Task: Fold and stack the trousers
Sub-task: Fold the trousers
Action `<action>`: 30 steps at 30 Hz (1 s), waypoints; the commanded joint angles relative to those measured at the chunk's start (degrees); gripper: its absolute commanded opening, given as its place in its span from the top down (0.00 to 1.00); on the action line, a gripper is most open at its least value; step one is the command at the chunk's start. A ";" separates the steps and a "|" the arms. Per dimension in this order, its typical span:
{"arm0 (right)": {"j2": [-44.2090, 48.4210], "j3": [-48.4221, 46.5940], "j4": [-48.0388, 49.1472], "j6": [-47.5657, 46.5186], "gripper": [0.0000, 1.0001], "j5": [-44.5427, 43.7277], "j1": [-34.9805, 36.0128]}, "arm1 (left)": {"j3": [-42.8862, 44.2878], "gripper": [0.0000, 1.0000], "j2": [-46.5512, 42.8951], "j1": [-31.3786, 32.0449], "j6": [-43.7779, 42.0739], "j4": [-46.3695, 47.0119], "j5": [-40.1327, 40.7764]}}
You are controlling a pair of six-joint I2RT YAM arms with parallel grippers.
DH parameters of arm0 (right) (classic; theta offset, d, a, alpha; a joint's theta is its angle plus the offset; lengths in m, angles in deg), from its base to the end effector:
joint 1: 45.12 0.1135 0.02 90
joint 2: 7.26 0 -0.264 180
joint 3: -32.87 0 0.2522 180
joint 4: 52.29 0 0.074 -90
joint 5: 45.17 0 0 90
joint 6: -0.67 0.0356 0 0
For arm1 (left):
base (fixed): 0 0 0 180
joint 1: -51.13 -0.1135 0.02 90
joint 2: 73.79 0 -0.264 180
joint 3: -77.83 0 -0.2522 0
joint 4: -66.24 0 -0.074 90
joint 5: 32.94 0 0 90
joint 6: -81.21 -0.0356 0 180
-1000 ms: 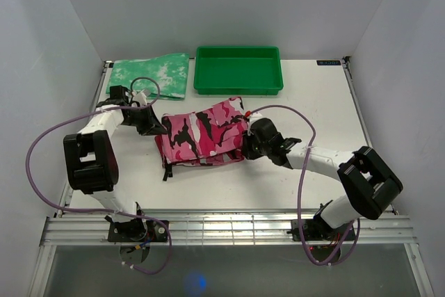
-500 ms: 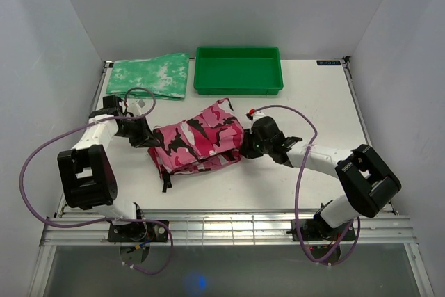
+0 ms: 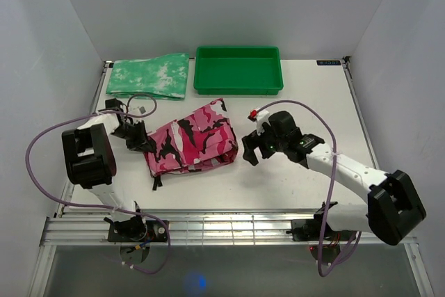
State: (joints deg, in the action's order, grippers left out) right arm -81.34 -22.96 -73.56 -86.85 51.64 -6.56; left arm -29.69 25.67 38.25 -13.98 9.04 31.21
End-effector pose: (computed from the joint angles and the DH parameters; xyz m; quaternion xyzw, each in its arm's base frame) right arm 0.2096 0.1725 0.2188 -0.3037 0.8507 0.1995 0.3798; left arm 0.2948 0.0515 0.1540 -0.0539 0.9720 -0.2128 0.0839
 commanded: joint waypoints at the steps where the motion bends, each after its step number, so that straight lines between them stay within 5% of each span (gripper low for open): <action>1: 4.82 -5.91 -7.95 -8.97 0.02 10.30 -2.61 | 4.55 1.00 5.29 0.40 -5.35 6.17 3.70; 3: 3.78 -8.72 -7.70 -10.47 0.03 13.66 -3.32 | 6.40 1.00 8.02 0.32 -6.58 6.61 3.52; 5: 0.71 -15.04 -7.08 -10.83 0.17 17.17 -5.07 | 7.55 1.00 8.38 0.32 -7.55 6.62 3.44; 10: -17.73 -29.37 -5.15 -8.03 0.30 31.20 -8.94 | 6.94 1.00 5.84 0.32 -11.68 6.61 1.24; 16: -28.83 -37.30 -3.46 -7.57 0.28 41.96 -6.41 | 10.97 1.00 5.30 0.14 -12.74 5.13 -2.36; 22: -31.55 -29.75 1.53 -11.18 0.28 41.36 -4.56 | 14.76 1.00 1.63 -3.19 -14.32 -0.85 -16.07; 30: -35.16 -28.78 3.64 -9.60 0.19 37.84 -3.41 | 15.37 1.00 5.12 -8.47 -10.90 -0.16 -12.48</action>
State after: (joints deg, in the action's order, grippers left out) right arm -116.07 -52.31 -71.92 -96.84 90.48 -9.99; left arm -15.57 30.04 32.08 -25.66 7.25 17.36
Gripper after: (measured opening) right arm 0.794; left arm 0.123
